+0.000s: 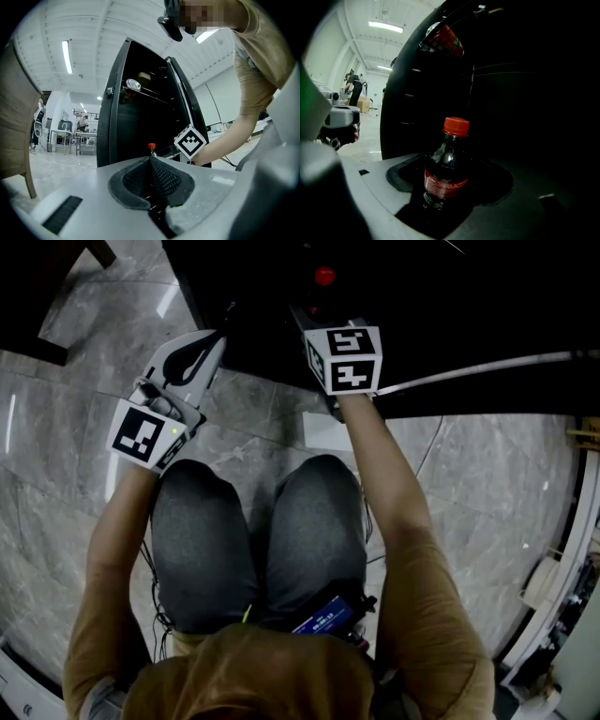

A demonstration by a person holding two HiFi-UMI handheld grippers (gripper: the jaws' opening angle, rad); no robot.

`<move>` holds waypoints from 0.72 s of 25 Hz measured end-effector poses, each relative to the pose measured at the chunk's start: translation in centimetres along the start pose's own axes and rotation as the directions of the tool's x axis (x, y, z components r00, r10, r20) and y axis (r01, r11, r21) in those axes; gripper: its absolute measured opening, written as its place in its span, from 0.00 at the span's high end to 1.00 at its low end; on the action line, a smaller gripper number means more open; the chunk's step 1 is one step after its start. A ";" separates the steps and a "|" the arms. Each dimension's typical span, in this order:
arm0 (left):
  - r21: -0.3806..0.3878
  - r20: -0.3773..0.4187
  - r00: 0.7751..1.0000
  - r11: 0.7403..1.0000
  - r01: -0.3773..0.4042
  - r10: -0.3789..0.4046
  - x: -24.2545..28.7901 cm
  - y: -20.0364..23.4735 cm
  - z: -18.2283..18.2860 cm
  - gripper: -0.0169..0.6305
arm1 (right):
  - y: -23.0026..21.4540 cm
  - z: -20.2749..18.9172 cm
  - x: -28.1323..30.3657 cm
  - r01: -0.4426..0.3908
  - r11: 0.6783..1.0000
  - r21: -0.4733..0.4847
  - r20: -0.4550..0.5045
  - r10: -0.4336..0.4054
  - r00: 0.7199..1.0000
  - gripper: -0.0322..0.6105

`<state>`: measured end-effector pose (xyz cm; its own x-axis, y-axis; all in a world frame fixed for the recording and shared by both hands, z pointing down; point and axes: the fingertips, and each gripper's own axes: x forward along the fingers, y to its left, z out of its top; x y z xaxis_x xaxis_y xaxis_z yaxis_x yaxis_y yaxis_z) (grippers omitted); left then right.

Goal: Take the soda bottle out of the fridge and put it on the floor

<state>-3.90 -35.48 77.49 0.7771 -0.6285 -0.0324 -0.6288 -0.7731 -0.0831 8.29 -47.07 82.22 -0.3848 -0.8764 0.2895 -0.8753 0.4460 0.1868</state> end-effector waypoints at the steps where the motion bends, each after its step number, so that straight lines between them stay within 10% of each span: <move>1: 0.000 0.001 1.000 1.000 0.001 -0.001 0.0 -0.1 0.1 0.97 | 0.0 0.0 -0.1 0.000 1.000 0.003 0.000 0.000 1.000 0.48; 18: 0.001 0.025 0.999 0.999 -0.034 0.034 -1.3 -0.6 0.4 0.97 | 2.2 0.3 -3.2 -0.051 0.999 -0.009 0.056 0.052 0.997 0.49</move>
<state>-4.49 -34.16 77.18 0.7559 -0.6519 -0.0604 -0.6546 -0.7514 -0.0828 7.51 -43.32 81.42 -0.4453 -0.8610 0.2458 -0.8518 0.4919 0.1801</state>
